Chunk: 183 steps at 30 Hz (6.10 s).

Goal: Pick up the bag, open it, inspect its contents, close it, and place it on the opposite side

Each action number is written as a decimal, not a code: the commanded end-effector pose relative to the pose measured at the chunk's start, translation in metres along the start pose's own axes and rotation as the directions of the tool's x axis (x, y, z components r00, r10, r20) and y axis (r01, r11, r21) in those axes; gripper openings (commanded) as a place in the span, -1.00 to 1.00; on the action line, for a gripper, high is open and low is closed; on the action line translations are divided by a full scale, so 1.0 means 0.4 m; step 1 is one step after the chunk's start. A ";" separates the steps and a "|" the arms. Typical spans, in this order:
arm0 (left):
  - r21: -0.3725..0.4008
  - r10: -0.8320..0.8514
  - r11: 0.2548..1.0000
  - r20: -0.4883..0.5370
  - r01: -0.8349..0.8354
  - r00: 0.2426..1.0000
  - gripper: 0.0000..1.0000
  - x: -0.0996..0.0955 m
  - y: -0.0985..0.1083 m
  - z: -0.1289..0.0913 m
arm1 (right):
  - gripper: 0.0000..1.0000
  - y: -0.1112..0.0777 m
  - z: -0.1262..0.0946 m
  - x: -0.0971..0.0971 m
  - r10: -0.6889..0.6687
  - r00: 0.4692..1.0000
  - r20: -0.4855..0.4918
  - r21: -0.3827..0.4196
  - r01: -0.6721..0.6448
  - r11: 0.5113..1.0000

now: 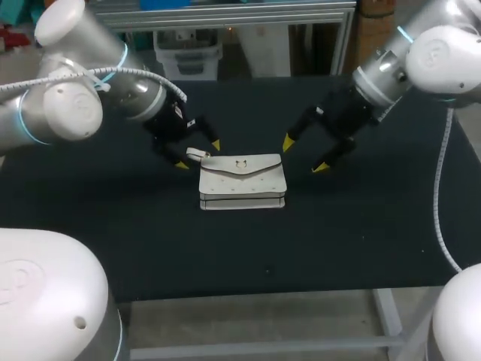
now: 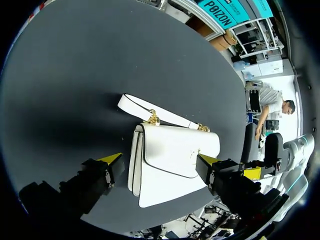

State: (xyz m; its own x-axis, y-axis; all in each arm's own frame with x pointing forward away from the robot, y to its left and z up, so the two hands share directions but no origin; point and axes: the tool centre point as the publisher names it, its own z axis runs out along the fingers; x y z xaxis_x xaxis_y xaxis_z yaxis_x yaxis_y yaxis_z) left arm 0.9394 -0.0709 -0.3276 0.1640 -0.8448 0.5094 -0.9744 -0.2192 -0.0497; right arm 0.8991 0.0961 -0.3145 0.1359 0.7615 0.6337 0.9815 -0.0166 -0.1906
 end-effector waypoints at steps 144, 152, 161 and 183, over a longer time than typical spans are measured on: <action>-0.202 -0.048 0.979 -0.135 0.020 0.990 1.00 -0.035 0.044 0.009 | 1.00 0.044 0.126 0.032 -0.066 0.957 -0.283 -0.142 0.027 0.990; -0.181 -0.059 0.982 -0.076 0.045 0.995 1.00 -0.051 0.039 -0.012 | 0.13 0.030 0.135 0.033 -0.071 0.963 -0.260 -0.147 0.033 0.989; -0.179 -0.084 0.981 -0.049 0.074 0.995 1.00 -0.091 0.028 -0.028 | -0.10 0.018 0.159 0.012 -0.057 0.965 -0.257 -0.137 0.022 0.990; -0.198 -0.087 0.977 -0.037 0.078 0.996 1.00 -0.117 0.014 -0.031 | -0.12 0.003 0.174 -0.009 -0.044 0.967 -0.252 -0.144 0.008 0.990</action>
State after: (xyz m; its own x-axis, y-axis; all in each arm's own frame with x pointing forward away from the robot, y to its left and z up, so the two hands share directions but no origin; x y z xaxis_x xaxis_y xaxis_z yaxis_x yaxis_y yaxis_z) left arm 0.9233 -0.0284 -0.3424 0.2439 -0.8010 0.5467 -0.9695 -0.1869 0.1587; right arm 0.8836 0.1323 -0.3596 0.1195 0.5756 0.8090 0.9916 -0.1090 -0.0690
